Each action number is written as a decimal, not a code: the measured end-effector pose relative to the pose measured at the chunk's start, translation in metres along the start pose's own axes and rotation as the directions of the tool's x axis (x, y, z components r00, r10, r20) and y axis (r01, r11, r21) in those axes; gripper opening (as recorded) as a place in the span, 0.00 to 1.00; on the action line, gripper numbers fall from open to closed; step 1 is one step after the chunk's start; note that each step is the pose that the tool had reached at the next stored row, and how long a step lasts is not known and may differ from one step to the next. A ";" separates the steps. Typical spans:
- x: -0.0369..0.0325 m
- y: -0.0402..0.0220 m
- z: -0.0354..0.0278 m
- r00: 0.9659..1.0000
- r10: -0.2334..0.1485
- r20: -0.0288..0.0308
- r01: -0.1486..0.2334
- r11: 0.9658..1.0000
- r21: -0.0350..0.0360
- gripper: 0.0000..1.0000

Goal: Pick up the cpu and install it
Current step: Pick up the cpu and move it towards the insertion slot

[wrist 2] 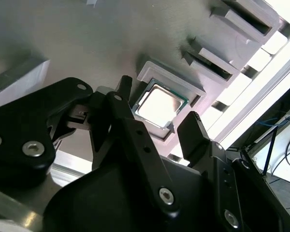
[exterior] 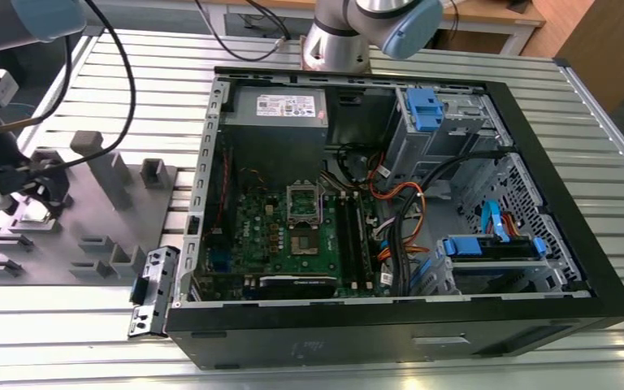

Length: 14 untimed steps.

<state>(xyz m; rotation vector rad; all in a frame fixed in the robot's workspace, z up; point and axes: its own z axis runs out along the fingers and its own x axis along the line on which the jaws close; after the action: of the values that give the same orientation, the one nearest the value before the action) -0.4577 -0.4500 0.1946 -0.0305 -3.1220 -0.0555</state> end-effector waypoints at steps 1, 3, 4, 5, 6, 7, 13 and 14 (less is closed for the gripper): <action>0.0000 0.0008 0.0007 1.000 -0.001 0.000 0.001 1.000 0.000 0.65; 0.0000 0.0014 0.0013 1.000 -0.001 0.000 0.001 1.000 0.000 0.65; 0.0004 0.0016 0.0016 1.000 -0.002 0.000 0.002 1.000 0.000 0.65; 0.0010 0.0021 0.0023 1.000 -0.002 0.001 0.002 1.000 0.000 0.65; 0.0017 0.0027 0.0031 1.000 -0.003 0.002 0.003 1.000 0.000 0.65; 0.0024 0.0031 0.0037 1.000 -0.003 0.003 0.003 1.000 0.000 0.65; 0.0040 0.0044 0.0104 1.000 -0.008 0.008 0.008 1.000 0.000 0.65; 0.0040 0.0045 0.0110 1.000 -0.009 0.008 0.009 1.000 0.000 0.65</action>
<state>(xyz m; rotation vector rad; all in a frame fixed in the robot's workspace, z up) -0.4618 -0.4451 0.1838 -0.0167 -3.1300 -0.0553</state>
